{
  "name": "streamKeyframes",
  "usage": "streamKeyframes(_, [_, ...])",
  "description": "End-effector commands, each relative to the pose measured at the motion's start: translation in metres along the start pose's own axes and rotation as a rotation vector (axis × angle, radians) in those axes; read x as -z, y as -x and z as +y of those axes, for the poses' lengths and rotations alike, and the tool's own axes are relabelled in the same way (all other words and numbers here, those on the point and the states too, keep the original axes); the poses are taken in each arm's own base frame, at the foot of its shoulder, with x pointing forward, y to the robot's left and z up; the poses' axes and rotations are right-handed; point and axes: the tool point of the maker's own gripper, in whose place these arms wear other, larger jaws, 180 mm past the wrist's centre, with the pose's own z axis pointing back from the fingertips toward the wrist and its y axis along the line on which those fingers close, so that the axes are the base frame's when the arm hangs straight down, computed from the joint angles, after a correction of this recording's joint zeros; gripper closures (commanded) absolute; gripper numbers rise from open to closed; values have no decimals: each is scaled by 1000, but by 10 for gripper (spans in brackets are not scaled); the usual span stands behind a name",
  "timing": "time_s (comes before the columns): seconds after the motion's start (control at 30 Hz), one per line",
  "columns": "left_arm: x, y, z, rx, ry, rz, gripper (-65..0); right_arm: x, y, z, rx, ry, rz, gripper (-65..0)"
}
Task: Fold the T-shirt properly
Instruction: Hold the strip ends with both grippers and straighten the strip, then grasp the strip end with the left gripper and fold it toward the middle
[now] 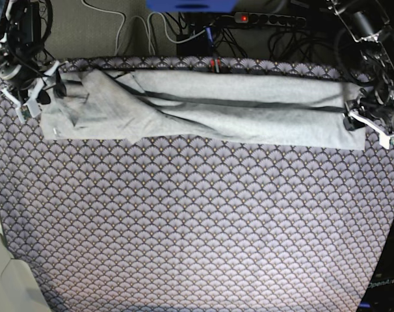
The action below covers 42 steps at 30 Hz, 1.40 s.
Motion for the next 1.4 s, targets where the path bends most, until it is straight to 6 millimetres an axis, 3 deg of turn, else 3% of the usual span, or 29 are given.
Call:
streamKeyframes(0.0, [-4,-6,5,14,-14,-4,-350,-4,-16,-5,-18,9,-46,-271])
streamKeyframes(0.17, [-6,6,8,21,-21,21,-346,-3,-17,-5,-18,9,-51,-271])
streamKeyframes(0.23, [-6,10,9,19,-20,29,-311,-3,-17,-5,-16,9,-51,-271])
streamKeyframes(0.43, [-5,9,10,16,-26,31,-1,-3,-18,-5,-17,9,-53,-271])
streamKeyframes(0.57, [-5,8,10,17,-28,30,-7,-3,-18,-5,-17,9,-53,-271])
streamKeyframes(0.73, [-18,-8,6,58,-39,10,-4,-3,-16,-4,-16,8,-49,-271])
streamKeyframes(0.9, [-42,-38,-22,131,-42,-73,-4,-3,-17,-4,-15,6,-50,-270])
streamKeyframes(1.07, [-63,-53,-52,178,-36,-104,-4,-3,-17,-4,-15,7,-52,-269])
streamKeyframes(1.2, [-78,-57,-73,191,-26,-131,-4,-3,-18,-4,-16,7,-53,-269])
streamKeyframes(1.37, [-85,-46,-98,166,5,-120,-4,-3,-18,-4,-16,7,-53,-269])
